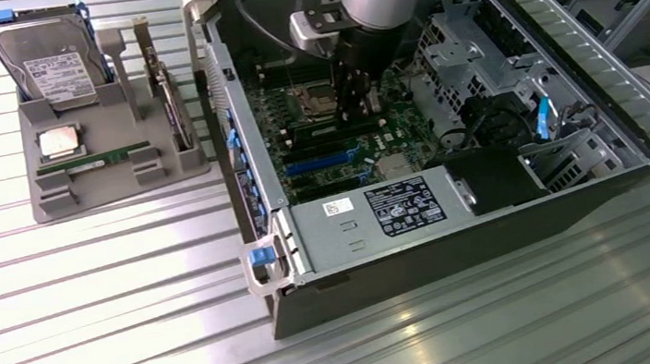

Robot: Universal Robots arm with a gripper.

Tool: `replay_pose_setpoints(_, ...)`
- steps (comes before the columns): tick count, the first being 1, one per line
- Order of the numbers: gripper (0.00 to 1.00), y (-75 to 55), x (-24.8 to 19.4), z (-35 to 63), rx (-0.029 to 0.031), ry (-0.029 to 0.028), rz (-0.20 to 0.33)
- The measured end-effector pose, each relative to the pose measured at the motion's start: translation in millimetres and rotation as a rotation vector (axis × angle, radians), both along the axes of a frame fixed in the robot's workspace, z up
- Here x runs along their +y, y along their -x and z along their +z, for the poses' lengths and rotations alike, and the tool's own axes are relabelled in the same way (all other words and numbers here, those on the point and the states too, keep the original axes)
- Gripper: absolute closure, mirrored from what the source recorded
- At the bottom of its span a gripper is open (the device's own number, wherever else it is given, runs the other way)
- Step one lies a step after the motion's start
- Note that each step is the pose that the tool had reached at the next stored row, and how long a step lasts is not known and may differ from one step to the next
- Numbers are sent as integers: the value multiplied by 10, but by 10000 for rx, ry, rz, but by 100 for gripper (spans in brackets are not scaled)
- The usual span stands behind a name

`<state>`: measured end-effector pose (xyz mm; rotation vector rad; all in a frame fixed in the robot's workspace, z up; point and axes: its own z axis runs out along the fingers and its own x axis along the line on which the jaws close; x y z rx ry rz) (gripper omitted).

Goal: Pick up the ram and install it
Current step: 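Insert the ram into the slot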

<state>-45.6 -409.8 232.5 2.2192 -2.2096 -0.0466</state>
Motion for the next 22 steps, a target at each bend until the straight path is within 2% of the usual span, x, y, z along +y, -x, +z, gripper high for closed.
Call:
replay_pose_setpoints(15,87,16,-3,-17,-5,16,-20)
replay_pose_setpoints(22,87,16,-10,-18,-4,16,-303)
